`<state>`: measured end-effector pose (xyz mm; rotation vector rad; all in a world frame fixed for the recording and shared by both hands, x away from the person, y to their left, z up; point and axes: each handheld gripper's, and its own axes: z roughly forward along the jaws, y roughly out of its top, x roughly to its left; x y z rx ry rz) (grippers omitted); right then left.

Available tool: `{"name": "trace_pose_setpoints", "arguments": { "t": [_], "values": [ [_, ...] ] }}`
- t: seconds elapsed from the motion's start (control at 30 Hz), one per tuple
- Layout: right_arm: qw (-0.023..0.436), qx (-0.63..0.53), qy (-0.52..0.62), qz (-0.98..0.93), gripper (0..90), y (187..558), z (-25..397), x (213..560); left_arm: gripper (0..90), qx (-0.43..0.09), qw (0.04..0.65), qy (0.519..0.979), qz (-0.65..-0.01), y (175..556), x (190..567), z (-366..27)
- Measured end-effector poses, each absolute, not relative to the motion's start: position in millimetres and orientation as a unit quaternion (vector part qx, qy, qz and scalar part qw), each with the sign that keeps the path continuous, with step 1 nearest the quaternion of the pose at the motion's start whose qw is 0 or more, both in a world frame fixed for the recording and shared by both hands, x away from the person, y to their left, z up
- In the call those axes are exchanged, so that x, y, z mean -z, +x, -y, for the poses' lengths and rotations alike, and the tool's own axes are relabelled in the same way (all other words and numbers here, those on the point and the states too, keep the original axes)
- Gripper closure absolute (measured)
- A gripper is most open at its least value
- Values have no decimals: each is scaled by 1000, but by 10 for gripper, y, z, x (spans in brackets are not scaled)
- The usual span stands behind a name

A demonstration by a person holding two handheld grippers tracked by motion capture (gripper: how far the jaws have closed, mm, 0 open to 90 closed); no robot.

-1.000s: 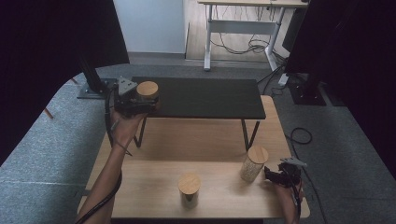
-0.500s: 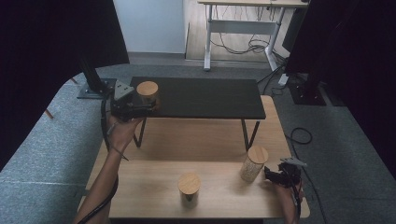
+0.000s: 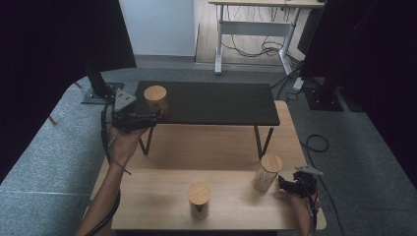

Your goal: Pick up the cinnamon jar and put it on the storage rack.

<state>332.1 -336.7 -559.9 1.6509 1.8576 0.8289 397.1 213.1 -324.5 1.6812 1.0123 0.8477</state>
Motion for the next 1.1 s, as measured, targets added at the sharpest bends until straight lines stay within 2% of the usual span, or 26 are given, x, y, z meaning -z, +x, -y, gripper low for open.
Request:
{"name": "trace_pose_setpoints", "arguments": {
  "t": [1.1],
  "values": [
    [258,-305,609,-685,119,3321,3366,5599,56,-339,488,681,-428,3715,3458,-2343]
  ]
}}
